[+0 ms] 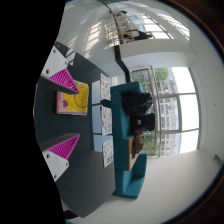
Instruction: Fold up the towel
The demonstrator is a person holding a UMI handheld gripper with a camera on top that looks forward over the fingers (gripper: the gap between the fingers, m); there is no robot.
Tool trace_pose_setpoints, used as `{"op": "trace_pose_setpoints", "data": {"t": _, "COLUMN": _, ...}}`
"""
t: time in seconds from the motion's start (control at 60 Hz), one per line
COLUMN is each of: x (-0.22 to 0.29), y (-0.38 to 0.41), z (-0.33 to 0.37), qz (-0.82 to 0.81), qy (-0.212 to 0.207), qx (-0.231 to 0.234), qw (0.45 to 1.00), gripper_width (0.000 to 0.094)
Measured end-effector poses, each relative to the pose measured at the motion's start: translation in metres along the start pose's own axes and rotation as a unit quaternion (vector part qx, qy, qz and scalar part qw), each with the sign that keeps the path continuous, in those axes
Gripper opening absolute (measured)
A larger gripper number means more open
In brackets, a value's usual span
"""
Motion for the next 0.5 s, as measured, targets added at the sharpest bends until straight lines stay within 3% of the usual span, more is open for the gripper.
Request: {"op": "trace_pose_setpoints", "data": {"t": 0.5, "x": -0.021, "y": 0.025, "z": 0.107, "qz": 0.049, "qy": -0.032, "qx": -0.005, "qw": 0.998, "gripper_width": 0.0782}}
Point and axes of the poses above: the point between the fingertips, and its own axes, seen from behind it with the camera up: y to the left, x up, z backward, against the way the camera looks, the point moved 9 cm from there along z, backward, against the way the camera looks, and after that the axes turned 12 degrees about x, right-handed, at the moved point
